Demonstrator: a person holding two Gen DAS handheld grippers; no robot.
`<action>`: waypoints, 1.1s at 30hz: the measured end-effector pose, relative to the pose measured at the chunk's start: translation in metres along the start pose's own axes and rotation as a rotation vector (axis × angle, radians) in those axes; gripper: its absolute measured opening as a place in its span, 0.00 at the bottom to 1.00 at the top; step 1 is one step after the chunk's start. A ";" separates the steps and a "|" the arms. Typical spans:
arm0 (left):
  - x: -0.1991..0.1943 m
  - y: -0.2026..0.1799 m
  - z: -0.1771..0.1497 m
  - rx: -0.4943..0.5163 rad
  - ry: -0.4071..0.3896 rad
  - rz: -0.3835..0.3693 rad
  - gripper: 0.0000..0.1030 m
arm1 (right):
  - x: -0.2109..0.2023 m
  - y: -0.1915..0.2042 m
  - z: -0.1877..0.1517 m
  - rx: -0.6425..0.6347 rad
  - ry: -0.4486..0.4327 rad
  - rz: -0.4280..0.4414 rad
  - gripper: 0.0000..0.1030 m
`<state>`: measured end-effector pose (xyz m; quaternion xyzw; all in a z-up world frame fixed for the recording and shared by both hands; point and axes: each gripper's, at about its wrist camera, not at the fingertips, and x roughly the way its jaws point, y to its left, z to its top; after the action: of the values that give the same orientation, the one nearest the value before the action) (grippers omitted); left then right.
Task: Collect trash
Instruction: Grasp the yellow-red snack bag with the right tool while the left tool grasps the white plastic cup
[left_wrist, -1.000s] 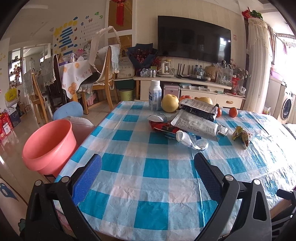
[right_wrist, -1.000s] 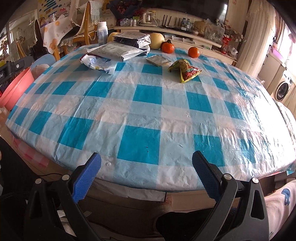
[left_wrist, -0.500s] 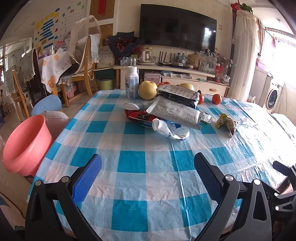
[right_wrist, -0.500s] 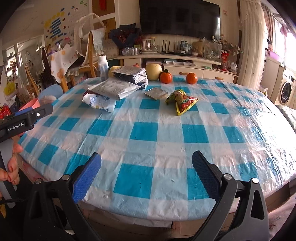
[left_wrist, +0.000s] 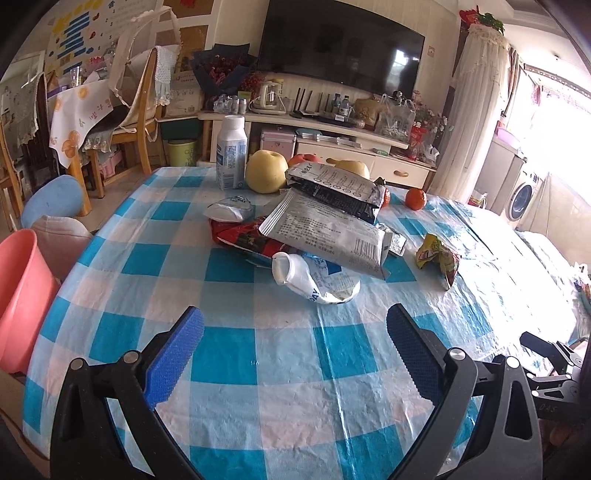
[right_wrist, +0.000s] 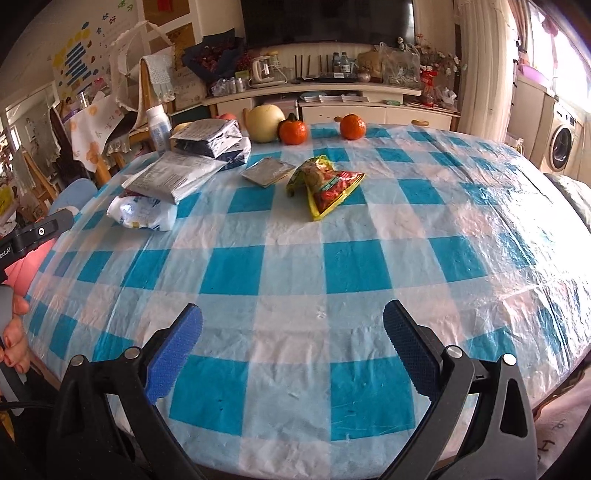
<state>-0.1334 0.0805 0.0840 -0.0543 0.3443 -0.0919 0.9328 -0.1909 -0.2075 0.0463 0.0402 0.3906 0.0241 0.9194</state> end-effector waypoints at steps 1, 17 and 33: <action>0.005 0.001 0.001 -0.009 0.007 -0.007 0.95 | 0.002 -0.002 0.004 -0.003 -0.012 -0.007 0.94; 0.077 -0.006 0.010 -0.105 0.094 -0.059 0.73 | 0.067 -0.034 0.068 0.079 -0.056 0.086 0.77; 0.107 -0.002 0.018 -0.145 0.122 -0.072 0.49 | 0.123 -0.052 0.098 0.223 0.018 0.178 0.68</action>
<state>-0.0424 0.0572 0.0303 -0.1283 0.4039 -0.1032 0.8998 -0.0343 -0.2557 0.0213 0.1763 0.3939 0.0624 0.8999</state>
